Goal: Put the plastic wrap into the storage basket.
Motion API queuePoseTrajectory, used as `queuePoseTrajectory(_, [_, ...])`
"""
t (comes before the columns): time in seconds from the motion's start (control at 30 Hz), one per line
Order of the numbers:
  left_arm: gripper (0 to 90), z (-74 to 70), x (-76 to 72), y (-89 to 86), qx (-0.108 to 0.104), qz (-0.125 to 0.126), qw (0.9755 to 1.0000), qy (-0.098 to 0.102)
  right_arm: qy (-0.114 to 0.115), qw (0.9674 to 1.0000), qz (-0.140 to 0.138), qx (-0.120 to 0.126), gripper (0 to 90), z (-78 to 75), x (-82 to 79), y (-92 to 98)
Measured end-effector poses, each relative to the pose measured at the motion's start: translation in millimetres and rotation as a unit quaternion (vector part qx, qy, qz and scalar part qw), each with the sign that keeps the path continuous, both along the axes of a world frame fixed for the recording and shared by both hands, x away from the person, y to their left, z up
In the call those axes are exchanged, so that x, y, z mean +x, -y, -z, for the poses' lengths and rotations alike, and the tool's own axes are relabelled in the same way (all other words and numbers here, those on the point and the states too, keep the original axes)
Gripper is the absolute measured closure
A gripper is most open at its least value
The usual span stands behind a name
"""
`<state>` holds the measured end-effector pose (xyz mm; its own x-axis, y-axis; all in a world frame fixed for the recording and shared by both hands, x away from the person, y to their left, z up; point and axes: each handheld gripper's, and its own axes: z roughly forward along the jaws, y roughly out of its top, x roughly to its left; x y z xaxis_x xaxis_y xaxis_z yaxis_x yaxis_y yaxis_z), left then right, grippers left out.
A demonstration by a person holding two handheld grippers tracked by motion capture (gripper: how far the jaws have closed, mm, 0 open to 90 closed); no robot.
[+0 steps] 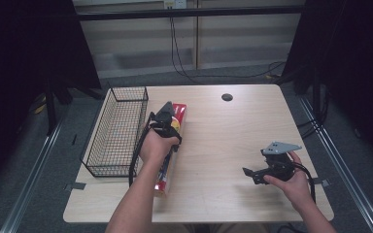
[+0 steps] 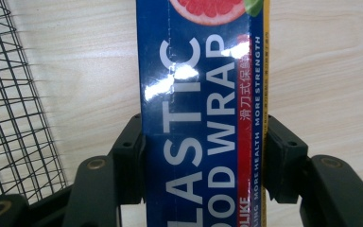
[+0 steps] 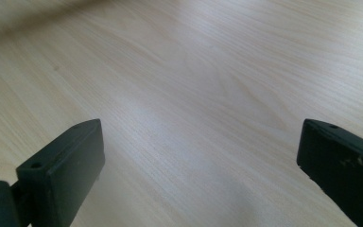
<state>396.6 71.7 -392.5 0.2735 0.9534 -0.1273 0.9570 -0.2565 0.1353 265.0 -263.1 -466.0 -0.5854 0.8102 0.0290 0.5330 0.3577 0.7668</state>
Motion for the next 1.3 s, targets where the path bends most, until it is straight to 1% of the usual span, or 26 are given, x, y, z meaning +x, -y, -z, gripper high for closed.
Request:
queuePoseTrajectory(0.03, [44.1,-3.8,1.0,-1.8,-0.010,-0.001,0.9999,-0.002,0.001,1.0000,-0.004,0.001,0.8,0.2,0.4,0.0])
queuePoseTrajectory(0.07, [44.1,-3.8,1.0,-1.8,-0.010,-0.001,0.9999,-0.002,0.000,1.0000,-0.005,0.001,0.6,0.3,0.3,-0.2])
queuePoseTrajectory(0.1, [44.1,-7.9,1.3,-2.4,-0.003,0.005,1.0000,0.002,0.000,1.0000,-0.005,-0.001,0.4,0.2,-0.1,-0.5])
queuePoseTrajectory(0.13, [44.1,-9.8,1.2,-2.4,0.002,0.002,1.0000,0.004,0.000,1.0000,-0.005,-0.002,0.3,0.3,-0.2,-0.7])
queuePoseTrajectory(0.27, [44.1,-14.6,2.2,-5.2,0.001,0.006,1.0000,0.006,-0.002,0.9999,-0.011,0.003,0.0,0.5,-0.2,-0.7])
queuePoseTrajectory(0.33, [44.1,-16.9,2.6,-6.7,0.007,0.010,0.9999,0.005,-0.007,0.9999,-0.011,0.007,0.0,0.6,-0.1,-0.6])
queuePoseTrajectory(0.37, [44.1,-17.8,2.7,-7.3,0.007,0.012,0.9999,0.004,-0.004,0.9999,-0.012,0.007,0.0,0.6,-0.3,-0.1])
queuePoseTrajectory(0.4, [44.1,-18.5,2.8,-8.2,0.006,0.008,0.9999,0.006,-0.005,0.9999,-0.010,0.009,0.0,0.4,-0.1,0.2])
queuePoseTrajectory(0.53, [44.1,-24.6,2.9,-12.2,0.012,0.011,0.9998,0.008,-0.007,0.9999,-0.009,0.014,0.0,0.8,-0.2,1.2])
queuePoseTrajectory(0.57, [44.1,-26.3,2.8,-13.7,0.009,0.010,0.9999,0.007,-0.009,0.9998,-0.010,0.016,0.0,0.8,-0.2,1.4])
queuePoseTrajectory(0.6, [44.1,-28.4,2.9,-15.4,0.010,0.009,0.9999,0.005,-0.008,0.9998,-0.011,0.016,0.0,1.5,0.1,1.4])
queuePoseTrajectory(0.7, [44.1,-33.1,2.9,-18.5,0.013,0.008,0.9999,0.006,-0.009,0.9997,-0.013,0.017,0.0,1.7,0.3,1.3])
queuePoseTrajectory(0.77, [44.1,-37.4,3.2,-21.1,0.011,0.006,0.9999,0.006,-0.008,0.9997,-0.014,0.017,0.0,1.6,0.2,1.1])
queuePoseTrajectory(0.83, [44.1,-41.9,3.2,-22.9,0.015,0.007,0.9998,0.007,-0.008,0.9997,-0.013,0.017,0.0,1.6,0.2,1.2])
queuePoseTrajectory(0.9, [44.1,-45.2,2.8,-24.1,0.012,0.002,0.9999,0.009,-0.008,0.9997,-0.015,0.017,0.0,1.7,0.3,1.1])
queuePoseTrajectory(1.07, [44.1,-53.7,3.0,-30.0,0.010,0.003,0.9999,0.012,-0.011,0.9997,-0.016,0.018,0.0,1.7,0.2,0.5])
queuePoseTrajectory(1.13, [44.1,-56.0,2.7,-31.5,0.005,-0.004,0.9999,0.010,-0.011,0.9997,-0.017,0.014,0.0,1.8,0.3,0.3])
queuePoseTrajectory(1.17, [44.1,-57.3,3.0,-32.9,0.010,0.003,0.9999,0.011,-0.011,0.9997,-0.016,0.012,0.0,2.0,0.3,0.2])
queuePoseTrajectory(1.23, [44.1,-59.5,2.4,-33.5,0.007,-0.004,0.9999,0.011,-0.010,0.9997,-0.018,0.013,0.0,2.0,0.4,0.3])
queuePoseTrajectory(1.3, [44.1,-61.4,2.8,-35.1,0.005,-0.003,0.9999,0.012,-0.009,0.9997,-0.018,0.015,0.0,1.3,0.4,0.4])
